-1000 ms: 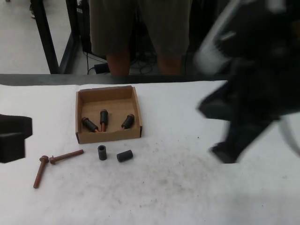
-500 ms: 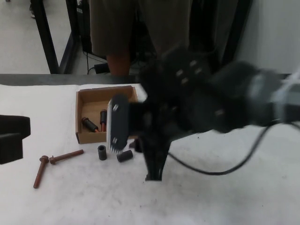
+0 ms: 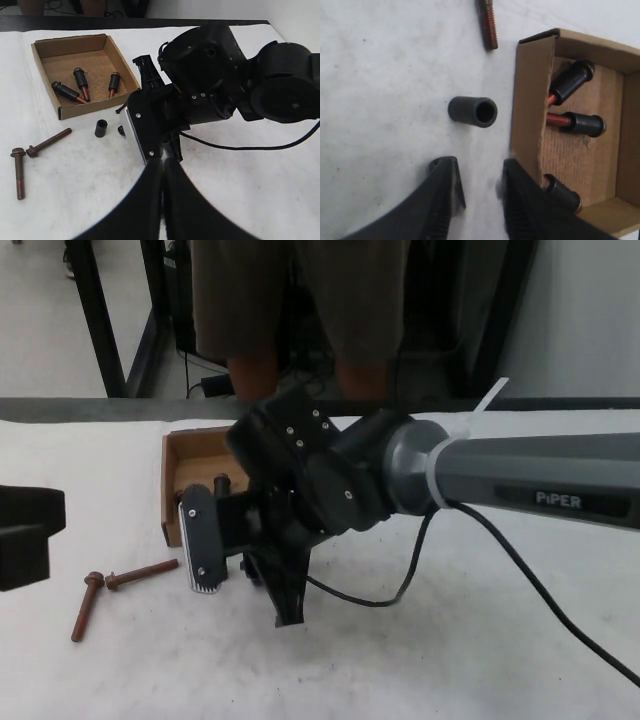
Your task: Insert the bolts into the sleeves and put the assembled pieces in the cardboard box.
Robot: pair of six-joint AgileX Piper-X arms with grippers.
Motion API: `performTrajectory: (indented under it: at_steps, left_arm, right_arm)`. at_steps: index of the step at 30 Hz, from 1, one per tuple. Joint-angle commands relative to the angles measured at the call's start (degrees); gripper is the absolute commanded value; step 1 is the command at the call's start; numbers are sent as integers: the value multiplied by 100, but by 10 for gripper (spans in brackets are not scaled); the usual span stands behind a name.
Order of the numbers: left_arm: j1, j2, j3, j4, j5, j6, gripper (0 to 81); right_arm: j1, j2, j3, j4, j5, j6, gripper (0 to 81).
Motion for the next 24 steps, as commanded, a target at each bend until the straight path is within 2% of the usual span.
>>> performTrajectory:
  at_steps: [1, 24]
  left_arm:
    - [-34, -39, 9, -4, -78, 91, 8]
    - [-17, -39, 9, -17, -123, 112, 8]
  right_arm:
    - [-17, 61, -72, 2, -41, -284, 315]
    - [-54, 521, -72, 125, 122, -541, 315]
